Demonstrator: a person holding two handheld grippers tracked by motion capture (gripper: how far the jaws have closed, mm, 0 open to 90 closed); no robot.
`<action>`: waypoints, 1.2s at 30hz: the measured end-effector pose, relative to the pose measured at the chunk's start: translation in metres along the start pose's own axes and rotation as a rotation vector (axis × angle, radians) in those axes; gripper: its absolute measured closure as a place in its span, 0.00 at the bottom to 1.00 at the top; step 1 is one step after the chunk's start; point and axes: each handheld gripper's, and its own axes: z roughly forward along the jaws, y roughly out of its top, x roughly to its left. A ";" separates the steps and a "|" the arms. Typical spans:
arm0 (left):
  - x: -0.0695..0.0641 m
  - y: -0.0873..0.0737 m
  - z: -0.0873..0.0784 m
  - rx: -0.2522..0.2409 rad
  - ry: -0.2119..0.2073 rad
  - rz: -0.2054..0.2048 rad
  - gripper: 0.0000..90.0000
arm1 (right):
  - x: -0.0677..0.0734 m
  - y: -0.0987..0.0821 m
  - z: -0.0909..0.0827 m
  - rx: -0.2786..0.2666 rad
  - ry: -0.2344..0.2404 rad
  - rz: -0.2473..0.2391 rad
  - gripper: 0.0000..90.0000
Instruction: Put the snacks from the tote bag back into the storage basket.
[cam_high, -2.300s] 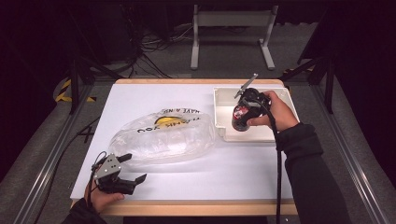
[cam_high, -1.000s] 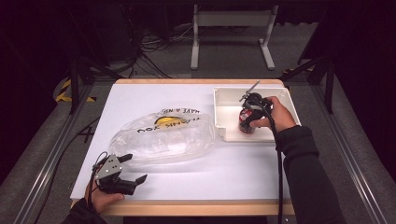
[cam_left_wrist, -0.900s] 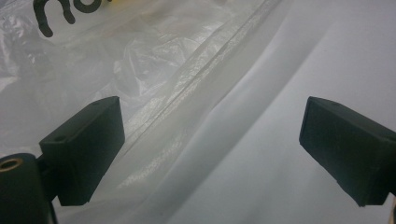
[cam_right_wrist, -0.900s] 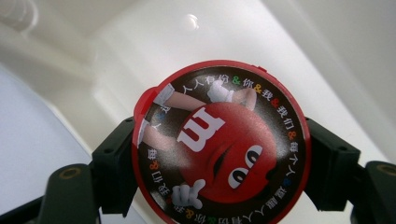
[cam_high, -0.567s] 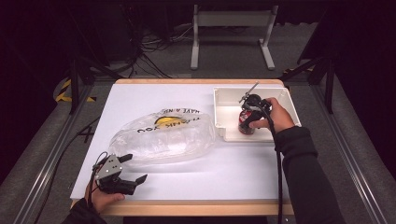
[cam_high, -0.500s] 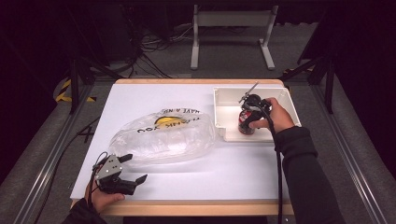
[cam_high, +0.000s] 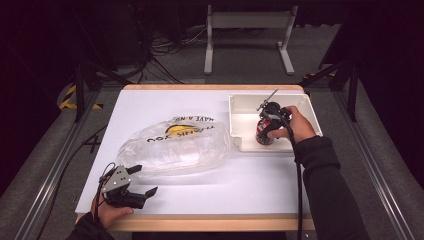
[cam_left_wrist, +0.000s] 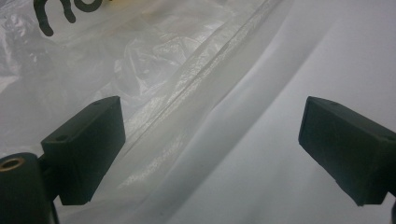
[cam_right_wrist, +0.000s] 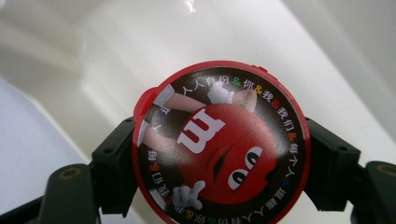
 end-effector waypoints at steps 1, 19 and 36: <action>0.000 0.000 0.000 0.000 0.000 0.001 0.09 | 0.000 0.000 0.000 0.002 -0.002 -0.002 0.28; 0.000 -0.001 -0.002 -0.021 0.005 -0.007 0.09 | -0.002 0.000 -0.002 -0.005 -0.006 0.020 0.24; 0.000 -0.001 -0.003 -0.028 0.009 -0.007 0.09 | 0.001 0.000 -0.008 -0.027 -0.045 0.018 0.20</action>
